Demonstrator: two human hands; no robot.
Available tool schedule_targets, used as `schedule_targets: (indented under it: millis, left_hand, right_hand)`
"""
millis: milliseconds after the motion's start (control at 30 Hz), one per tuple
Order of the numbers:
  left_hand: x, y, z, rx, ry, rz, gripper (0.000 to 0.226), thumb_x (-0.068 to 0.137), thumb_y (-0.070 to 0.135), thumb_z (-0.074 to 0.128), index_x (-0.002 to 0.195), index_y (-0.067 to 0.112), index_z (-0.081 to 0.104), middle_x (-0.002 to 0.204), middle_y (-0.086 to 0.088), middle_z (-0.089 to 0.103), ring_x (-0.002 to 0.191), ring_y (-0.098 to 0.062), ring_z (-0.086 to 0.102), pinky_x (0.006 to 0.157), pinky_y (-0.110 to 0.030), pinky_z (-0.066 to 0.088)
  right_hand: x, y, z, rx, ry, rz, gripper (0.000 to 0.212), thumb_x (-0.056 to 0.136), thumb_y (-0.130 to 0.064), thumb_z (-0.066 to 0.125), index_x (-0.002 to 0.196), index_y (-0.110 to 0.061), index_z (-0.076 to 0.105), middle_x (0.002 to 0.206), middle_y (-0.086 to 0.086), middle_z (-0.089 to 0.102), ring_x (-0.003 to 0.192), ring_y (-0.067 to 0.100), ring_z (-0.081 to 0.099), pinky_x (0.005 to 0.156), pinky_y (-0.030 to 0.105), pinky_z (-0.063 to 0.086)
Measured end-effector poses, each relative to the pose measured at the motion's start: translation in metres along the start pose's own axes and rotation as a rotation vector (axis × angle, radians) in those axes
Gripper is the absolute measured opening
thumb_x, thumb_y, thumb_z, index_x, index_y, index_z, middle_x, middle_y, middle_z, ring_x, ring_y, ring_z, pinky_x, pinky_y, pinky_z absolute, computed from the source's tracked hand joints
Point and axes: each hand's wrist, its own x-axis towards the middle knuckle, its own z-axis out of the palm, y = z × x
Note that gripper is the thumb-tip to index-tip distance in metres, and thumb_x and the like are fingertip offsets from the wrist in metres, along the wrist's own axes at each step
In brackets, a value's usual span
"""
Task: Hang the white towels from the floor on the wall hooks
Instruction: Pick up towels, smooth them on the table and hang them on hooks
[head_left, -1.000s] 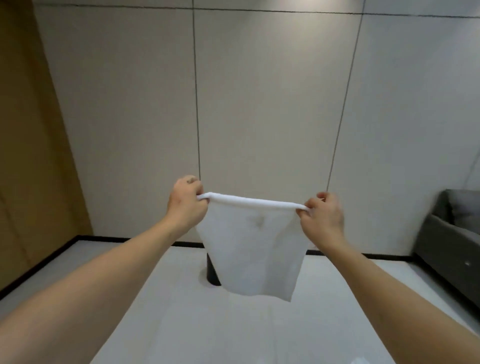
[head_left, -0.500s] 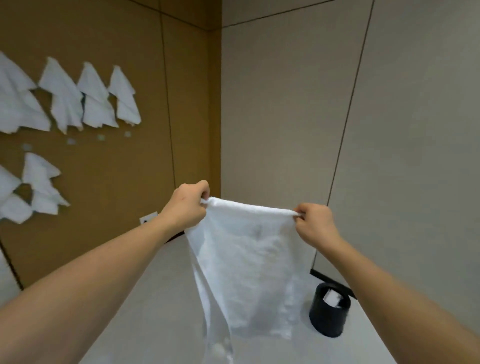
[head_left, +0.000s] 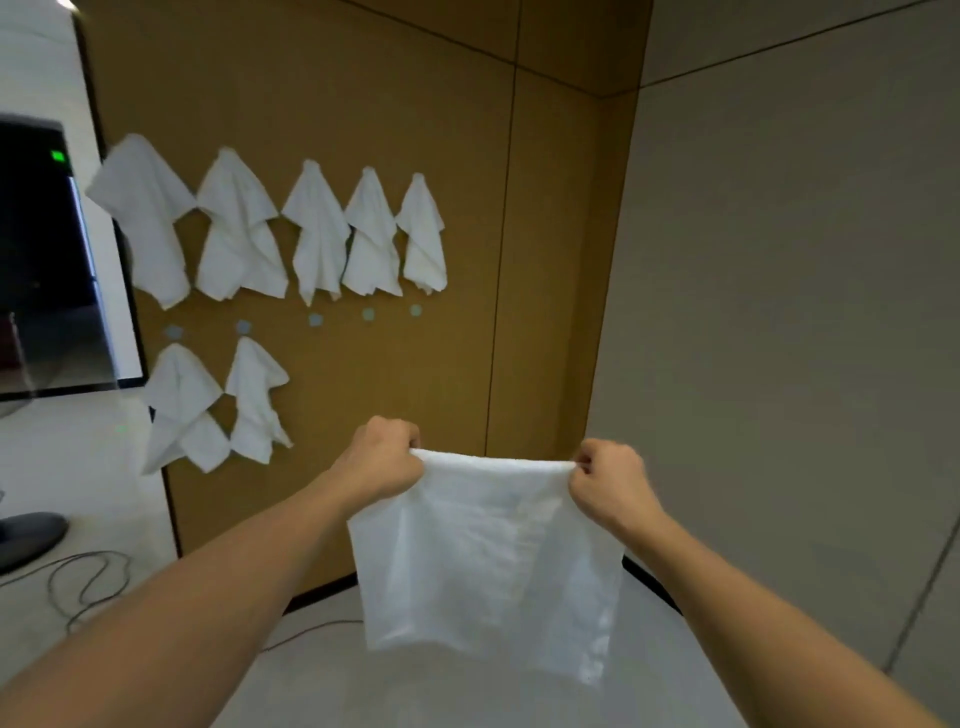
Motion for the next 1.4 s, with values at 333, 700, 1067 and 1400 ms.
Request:
schedule_targets:
  millis: [333,700,1067,1400]
  left_hand:
    - [0.123,-0.129,-0.01,-0.031,0.263,-0.19,0.031,0.08,0.001,0.041,0.058,0.023,0.04,0.063,0.002,0.048,0.068,-0.021,0.053,0.053,-0.027,0.033]
    - [0.306,-0.265,0.005,-0.087,0.372,-0.227,0.026,0.073,0.032,0.037,0.055,0.025,0.054,0.056,0.003,0.056,0.062,-0.022,0.057,0.056,-0.029,0.039]
    - [0.48,-0.364,0.021,0.013,0.376,-0.15,0.012,0.088,0.028,0.069,0.093,0.039,0.071,0.088,0.02,0.061,0.085,-0.008,0.059,0.082,-0.023,0.046]
    - [0.624,-0.471,0.059,0.284,0.472,0.037,0.04,0.077,-0.005,0.073,0.099,0.026,0.079,0.077,-0.001,0.065,0.066,-0.023,0.064,0.061,-0.021,0.041]
  right_hand:
    - [0.17,-0.097,0.14,0.16,-0.048,-0.12,0.021,0.095,-0.015,0.045,0.076,-0.018,0.055,0.073,0.002,0.058,0.068,0.018,0.056,0.061,0.036,0.053]
    - [0.39,-0.151,0.295,0.521,-0.201,-0.335,0.037,0.085,-0.036,0.055,0.06,-0.011,0.048,0.057,0.006,0.048,0.054,0.023,0.042,0.055,0.031,0.031]
    - [0.573,-0.212,0.418,0.725,-0.343,-0.503,0.017,0.081,-0.021,0.079,0.097,-0.024,0.074,0.086,-0.018,0.067,0.074,-0.011,0.058,0.069,0.005,0.041]
    - [0.694,-0.27,0.54,0.38,-0.234,-0.894,0.016,0.086,-0.04,0.073,0.1,-0.034,0.079,0.089,-0.021,0.072,0.085,-0.003,0.064,0.072,-0.001,0.038]
